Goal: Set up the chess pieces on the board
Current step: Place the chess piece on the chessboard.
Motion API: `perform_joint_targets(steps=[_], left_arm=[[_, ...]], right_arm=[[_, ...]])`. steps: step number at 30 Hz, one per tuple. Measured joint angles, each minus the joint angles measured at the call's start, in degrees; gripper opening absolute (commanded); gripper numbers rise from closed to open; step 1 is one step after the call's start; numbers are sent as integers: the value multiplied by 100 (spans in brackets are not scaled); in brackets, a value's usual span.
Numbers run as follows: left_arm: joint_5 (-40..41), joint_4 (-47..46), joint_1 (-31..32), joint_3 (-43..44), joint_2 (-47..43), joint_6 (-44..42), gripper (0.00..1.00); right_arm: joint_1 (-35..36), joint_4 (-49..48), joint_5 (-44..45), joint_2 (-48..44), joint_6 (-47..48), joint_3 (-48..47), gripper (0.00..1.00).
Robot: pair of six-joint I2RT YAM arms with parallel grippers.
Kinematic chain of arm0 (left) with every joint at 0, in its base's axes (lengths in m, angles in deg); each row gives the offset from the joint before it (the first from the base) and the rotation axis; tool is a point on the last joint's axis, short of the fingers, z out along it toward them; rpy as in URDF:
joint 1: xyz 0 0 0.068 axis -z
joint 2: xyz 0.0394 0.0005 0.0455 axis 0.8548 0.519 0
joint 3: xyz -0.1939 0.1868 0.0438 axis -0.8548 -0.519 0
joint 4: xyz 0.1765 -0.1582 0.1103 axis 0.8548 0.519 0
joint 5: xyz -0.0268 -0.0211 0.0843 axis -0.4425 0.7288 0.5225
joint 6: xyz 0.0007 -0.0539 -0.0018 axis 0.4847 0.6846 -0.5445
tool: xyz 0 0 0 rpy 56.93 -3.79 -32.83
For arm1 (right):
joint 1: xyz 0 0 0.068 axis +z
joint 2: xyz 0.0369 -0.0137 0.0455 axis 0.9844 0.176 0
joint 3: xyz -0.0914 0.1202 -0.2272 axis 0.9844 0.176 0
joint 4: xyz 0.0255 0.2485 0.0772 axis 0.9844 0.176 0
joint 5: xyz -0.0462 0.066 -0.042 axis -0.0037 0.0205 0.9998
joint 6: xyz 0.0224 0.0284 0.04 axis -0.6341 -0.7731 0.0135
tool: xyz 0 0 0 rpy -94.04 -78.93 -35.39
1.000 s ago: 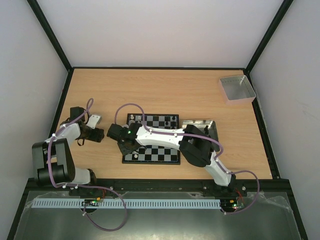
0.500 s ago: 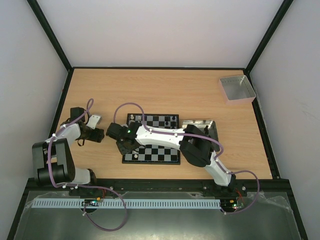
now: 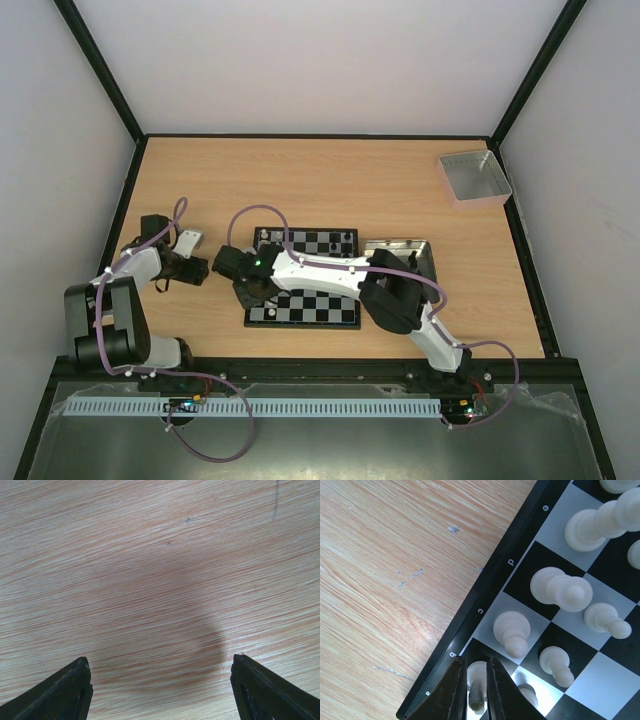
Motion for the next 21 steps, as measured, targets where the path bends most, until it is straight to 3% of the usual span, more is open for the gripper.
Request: perform_joint_targets(steps=[13, 21], left_arm=[[0, 7, 0, 0, 0, -11, 76], [2, 52, 0, 2, 0, -11, 76]], right_arm=[[-37, 46, 90, -52, -2, 0, 15], [-120, 140, 166, -763, -44, 70, 17]])
